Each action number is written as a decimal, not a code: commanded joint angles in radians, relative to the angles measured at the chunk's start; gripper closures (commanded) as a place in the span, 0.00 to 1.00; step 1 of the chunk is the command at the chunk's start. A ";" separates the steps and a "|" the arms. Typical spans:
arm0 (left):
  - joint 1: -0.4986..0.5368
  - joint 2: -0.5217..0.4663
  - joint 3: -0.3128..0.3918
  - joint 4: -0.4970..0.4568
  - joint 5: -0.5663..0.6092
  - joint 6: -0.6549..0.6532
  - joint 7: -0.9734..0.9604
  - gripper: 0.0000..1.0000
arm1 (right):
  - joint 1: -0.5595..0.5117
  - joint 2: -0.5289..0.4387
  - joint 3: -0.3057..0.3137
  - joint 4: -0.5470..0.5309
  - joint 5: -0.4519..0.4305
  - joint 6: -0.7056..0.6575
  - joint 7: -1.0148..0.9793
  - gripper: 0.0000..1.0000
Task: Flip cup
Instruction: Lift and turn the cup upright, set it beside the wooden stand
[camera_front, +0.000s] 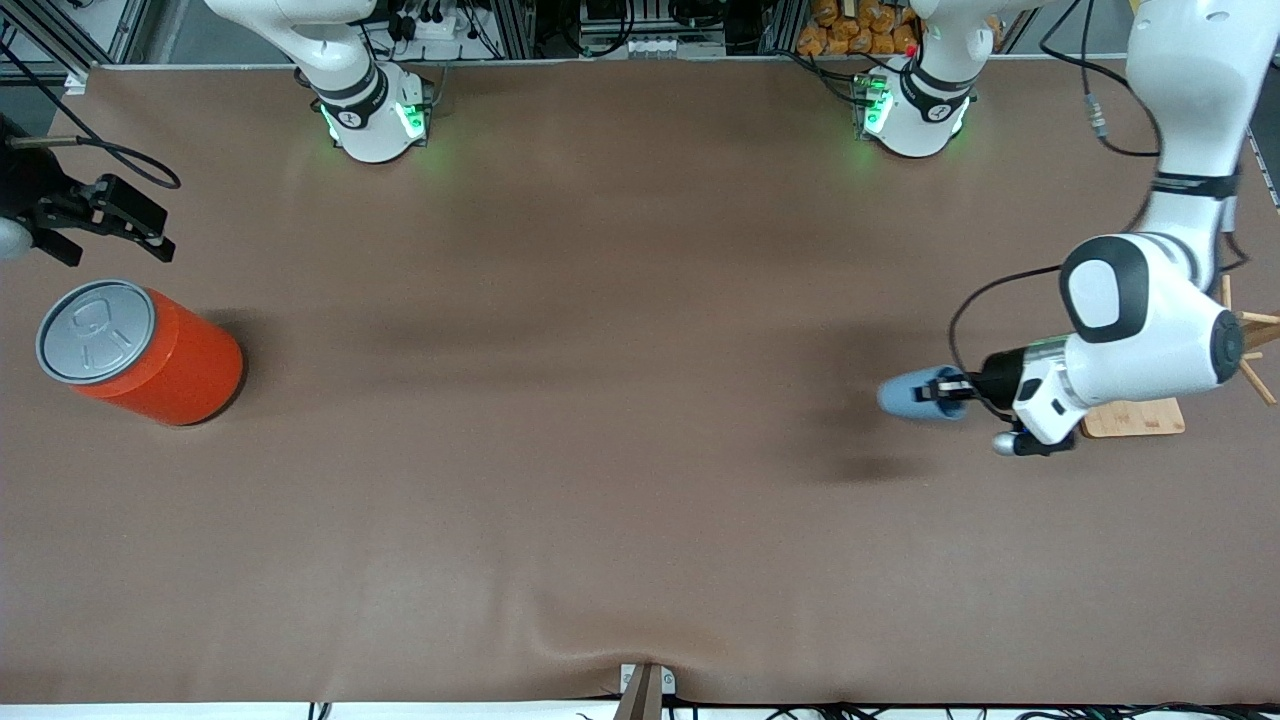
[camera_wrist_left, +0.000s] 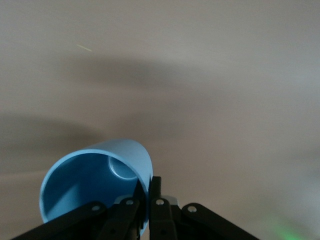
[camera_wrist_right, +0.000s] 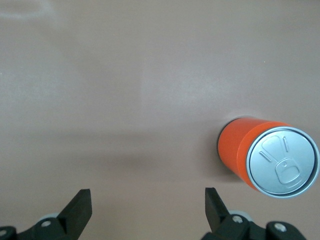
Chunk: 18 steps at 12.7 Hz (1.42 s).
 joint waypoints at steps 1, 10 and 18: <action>0.023 -0.004 0.005 0.022 0.180 0.062 -0.020 1.00 | -0.010 0.013 0.003 0.024 -0.009 -0.005 -0.031 0.00; -0.011 -0.056 -0.009 -0.098 0.396 0.240 -0.175 1.00 | -0.010 0.013 0.002 0.024 -0.006 -0.008 -0.028 0.00; -0.016 -0.025 -0.016 -0.173 0.435 0.355 -0.240 1.00 | -0.010 0.013 0.002 0.024 -0.001 -0.016 -0.028 0.00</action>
